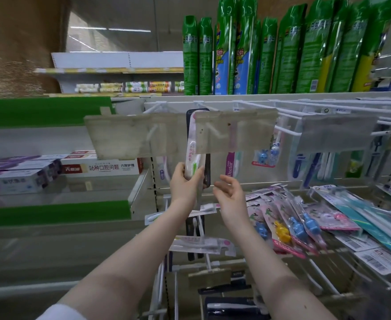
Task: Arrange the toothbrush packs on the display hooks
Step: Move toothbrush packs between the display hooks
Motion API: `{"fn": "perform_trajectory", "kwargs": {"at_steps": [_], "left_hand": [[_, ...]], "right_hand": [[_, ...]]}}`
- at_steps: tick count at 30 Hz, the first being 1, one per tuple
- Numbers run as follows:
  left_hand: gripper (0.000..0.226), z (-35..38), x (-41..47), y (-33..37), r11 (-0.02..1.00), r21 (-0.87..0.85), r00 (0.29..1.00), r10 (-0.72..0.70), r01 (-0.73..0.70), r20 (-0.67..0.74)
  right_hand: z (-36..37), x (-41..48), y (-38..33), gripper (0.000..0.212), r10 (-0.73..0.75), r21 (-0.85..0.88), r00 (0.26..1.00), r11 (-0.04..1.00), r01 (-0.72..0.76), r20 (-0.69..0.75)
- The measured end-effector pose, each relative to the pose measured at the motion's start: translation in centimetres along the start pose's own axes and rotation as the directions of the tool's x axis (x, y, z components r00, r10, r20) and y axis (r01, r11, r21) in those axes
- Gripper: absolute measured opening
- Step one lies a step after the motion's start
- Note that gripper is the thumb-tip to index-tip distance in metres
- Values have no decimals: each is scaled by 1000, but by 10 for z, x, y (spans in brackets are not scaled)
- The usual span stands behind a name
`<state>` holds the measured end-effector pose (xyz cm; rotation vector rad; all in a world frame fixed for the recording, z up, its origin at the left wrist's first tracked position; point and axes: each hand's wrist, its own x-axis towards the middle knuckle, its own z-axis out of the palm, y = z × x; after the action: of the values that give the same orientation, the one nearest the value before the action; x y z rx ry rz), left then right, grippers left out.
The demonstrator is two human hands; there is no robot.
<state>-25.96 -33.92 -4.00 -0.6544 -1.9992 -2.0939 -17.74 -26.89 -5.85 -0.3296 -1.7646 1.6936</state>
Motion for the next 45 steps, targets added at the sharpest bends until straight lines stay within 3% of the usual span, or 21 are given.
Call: {"fn": "perform_trajectory", "kwargs": {"at_steps": [4,12,18,26,32,40,42,44,45], "left_hand": [[30,-9,1,18,999,-39,998,-22,19,-60],[21,-21,-11,16,1000,-25,1000,-13,14,26],[24,-34,-22,7,989,-59,990,-132,134,37],[22,-67,-30,-1,982,-52,980,-185,182,-75],[20,-83,-25,5,987,-77,986,-147,141,-74],[11,-82,-26,11,999,30,1000,-23,24,-19],[20,-82,-27,11,998,55,1000,-23,22,8],[11,-83,-28,12,996,91,999,-28,26,20],[25,-82,-28,10,994,110,999,-29,27,19]], "right_hand": [[7,-2,-2,32,-12,16,1000,1000,12,10],[13,-9,-6,29,-43,7,999,999,43,32],[18,-10,-7,30,-50,3,998,999,50,36],[41,-8,-10,29,-66,3,996,998,66,68],[56,-12,-11,29,-61,3,995,998,61,84],[61,-15,-15,31,-84,-15,995,996,85,57],[60,-16,-16,30,-86,-15,995,996,87,39],[60,-17,-16,30,-85,-11,996,996,86,31],[59,-18,-17,31,-85,-7,996,996,85,27]]}}
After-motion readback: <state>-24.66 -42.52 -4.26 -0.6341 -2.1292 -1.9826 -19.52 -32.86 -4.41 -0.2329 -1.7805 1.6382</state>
